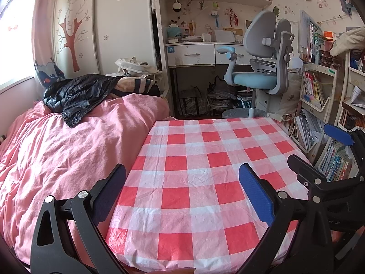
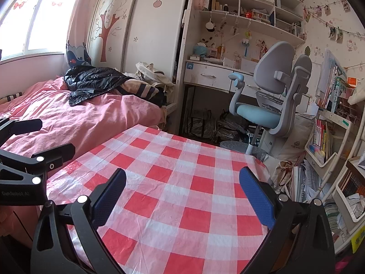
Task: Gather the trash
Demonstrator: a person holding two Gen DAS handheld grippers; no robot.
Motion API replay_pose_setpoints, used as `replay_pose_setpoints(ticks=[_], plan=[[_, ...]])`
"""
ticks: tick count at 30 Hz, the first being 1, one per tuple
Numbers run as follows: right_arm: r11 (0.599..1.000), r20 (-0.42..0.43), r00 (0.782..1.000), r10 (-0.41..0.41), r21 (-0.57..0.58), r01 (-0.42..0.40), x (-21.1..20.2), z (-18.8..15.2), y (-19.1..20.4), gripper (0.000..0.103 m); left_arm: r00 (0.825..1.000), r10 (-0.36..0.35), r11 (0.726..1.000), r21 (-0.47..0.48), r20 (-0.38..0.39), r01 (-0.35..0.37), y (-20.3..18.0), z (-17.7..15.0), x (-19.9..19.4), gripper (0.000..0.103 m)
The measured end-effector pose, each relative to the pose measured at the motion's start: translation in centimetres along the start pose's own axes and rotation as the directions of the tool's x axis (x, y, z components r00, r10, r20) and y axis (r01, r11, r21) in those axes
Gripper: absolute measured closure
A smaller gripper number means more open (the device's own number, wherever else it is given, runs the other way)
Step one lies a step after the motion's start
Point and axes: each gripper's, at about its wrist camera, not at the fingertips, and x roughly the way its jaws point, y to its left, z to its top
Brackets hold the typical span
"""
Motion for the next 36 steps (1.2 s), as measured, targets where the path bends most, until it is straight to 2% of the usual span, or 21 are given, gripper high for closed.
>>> replay_pose_setpoints(ticks=[36], plan=[[1.0,-0.007,1.0,0.001,-0.01,-0.001,-0.17,-0.7,-0.08,0.008,1.0,0.001,1.0,0.003,0.003,-0.001,-0.18,-0.03,-0.1,0.007]])
